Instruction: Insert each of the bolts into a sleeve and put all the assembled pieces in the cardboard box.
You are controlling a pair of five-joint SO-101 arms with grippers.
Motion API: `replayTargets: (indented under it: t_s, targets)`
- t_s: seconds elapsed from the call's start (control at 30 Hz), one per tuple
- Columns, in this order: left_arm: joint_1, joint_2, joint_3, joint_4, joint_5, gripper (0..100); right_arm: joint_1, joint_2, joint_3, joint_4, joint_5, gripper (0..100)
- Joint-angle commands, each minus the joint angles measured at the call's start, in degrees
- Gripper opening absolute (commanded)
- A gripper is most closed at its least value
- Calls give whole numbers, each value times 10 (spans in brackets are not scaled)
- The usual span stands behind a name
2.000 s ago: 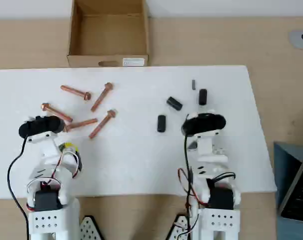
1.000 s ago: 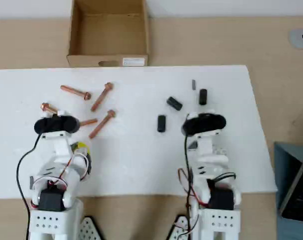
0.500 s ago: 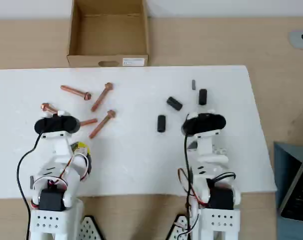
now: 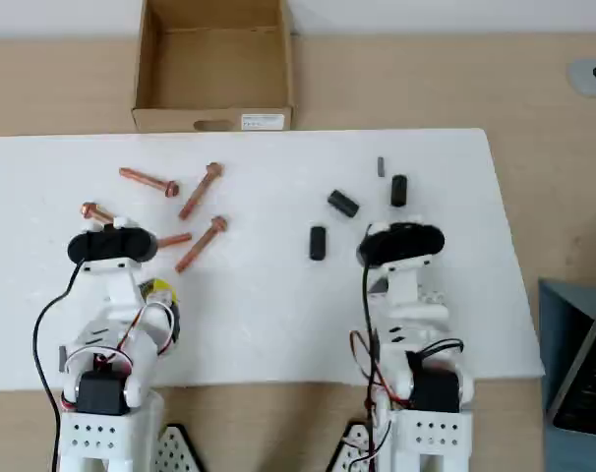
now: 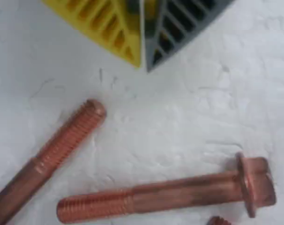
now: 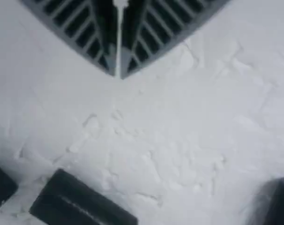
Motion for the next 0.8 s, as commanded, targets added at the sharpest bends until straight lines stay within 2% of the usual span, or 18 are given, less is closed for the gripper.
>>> replayTargets:
  t_s: [0.0, 0.77]
  targets:
    - [4, -5, -5, -8, -2, 5, 4, -57, 1, 1, -4, 9]
    - [4, -5, -7, -5, 1, 5, 6, -57, 0, 3, -7, 9]
